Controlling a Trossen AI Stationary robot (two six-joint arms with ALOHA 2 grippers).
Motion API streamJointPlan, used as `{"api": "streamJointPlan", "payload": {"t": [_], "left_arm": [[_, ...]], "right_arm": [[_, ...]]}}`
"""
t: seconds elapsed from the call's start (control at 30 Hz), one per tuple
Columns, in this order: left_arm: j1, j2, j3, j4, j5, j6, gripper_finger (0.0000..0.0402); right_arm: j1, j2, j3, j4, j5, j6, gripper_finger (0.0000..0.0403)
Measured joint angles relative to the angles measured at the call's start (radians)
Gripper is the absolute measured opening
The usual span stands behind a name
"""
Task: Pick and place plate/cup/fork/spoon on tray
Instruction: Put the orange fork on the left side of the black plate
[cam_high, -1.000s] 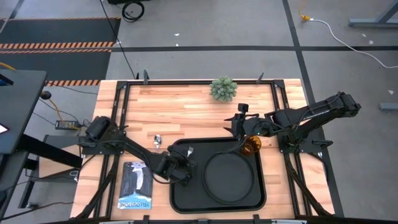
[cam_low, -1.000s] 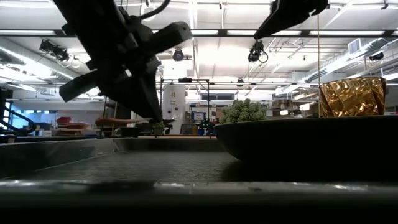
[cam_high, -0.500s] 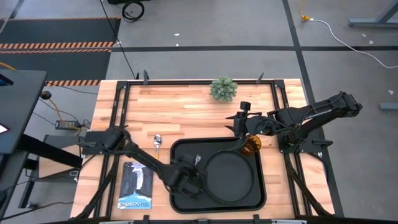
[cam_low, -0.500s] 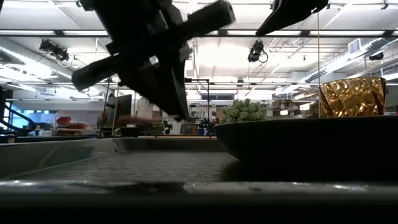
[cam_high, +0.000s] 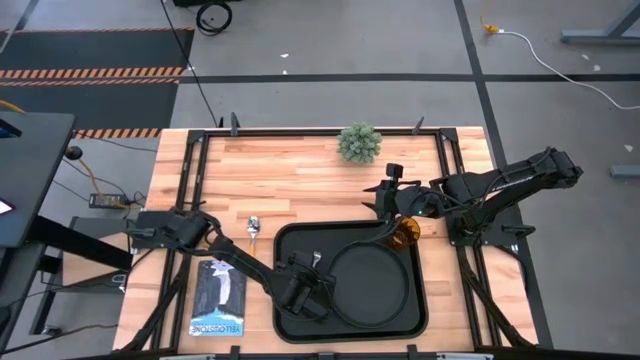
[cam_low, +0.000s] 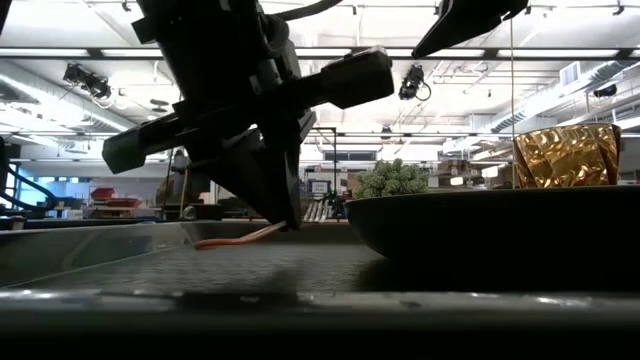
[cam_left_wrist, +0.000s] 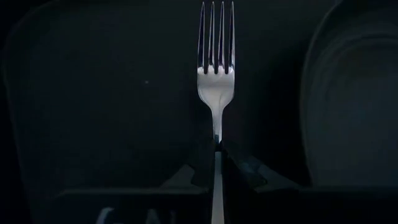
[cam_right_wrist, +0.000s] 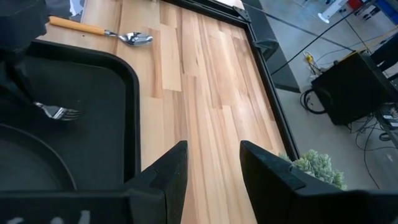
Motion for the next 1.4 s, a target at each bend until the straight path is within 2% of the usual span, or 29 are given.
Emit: {"api": "streamJointPlan", "payload": {"t": [0.5, 0.83, 1.0, 1.23, 1.4], "left_arm": [[0.000, 0.000, 0.000, 0.001, 0.038, -0.012, 0.0028], [-0.005, 0.000, 0.000, 0.003, 0.045, -0.006, 0.0076], [-0.006, -0.002, -0.001, -0.003, 0.049, 0.081, 0.0092], [-0.006, -0.009, -0.001, -0.029, 0.198, 0.300, 0.0093], [-0.010, -0.018, 0.000, -0.035, 0.228, 0.378, 0.0094]], "right_arm": [[0.000, 0.000, 0.000, 0.002, -0.003, 0.001, 0.0153], [0.000, 0.000, 0.000, 0.002, -0.003, 0.001, 0.0153], [0.000, 0.000, 0.000, 0.002, -0.003, 0.001, 0.0153], [0.000, 0.000, 0.000, 0.005, -0.003, 0.001, 0.0153], [0.000, 0.001, 0.000, 0.014, -0.012, 0.001, 0.0153]]}}
